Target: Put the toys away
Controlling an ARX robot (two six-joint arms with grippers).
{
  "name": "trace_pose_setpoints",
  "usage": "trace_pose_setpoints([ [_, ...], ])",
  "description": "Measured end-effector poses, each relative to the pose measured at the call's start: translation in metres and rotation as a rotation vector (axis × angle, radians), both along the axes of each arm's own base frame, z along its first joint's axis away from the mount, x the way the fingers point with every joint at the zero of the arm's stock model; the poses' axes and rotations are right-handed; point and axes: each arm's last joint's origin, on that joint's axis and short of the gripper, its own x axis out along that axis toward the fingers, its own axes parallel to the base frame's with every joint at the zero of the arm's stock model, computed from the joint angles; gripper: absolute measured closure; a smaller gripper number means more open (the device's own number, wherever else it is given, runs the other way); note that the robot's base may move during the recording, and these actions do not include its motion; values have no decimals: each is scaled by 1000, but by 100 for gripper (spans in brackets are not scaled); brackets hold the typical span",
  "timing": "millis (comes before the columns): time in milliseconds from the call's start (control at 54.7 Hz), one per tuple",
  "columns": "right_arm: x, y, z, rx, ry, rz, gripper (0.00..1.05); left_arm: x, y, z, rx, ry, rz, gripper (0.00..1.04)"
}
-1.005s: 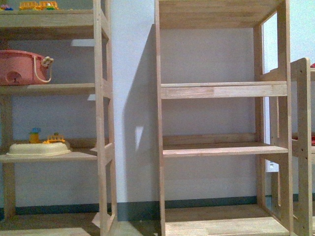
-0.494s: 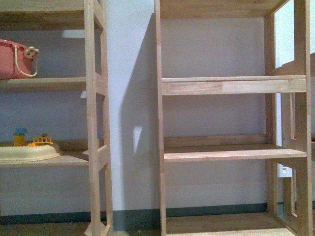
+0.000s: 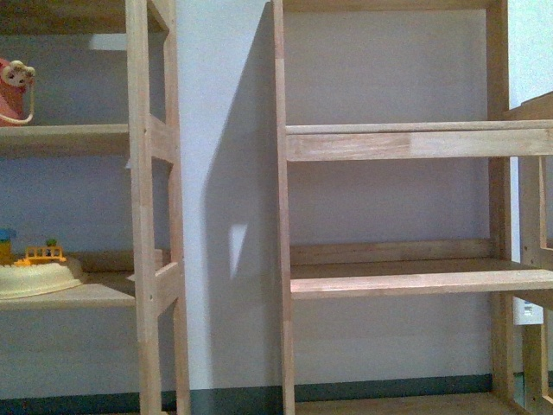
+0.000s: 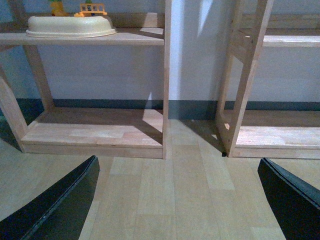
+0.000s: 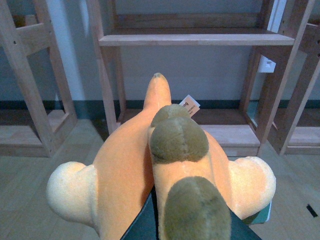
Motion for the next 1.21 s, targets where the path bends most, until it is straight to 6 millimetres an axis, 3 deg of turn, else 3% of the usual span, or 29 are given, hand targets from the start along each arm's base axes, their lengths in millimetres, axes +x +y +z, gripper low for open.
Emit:
trace_pose_setpoints([
  [1207, 0, 0, 0, 0, 0, 1, 98, 0, 0, 0, 0, -2, 0, 6],
])
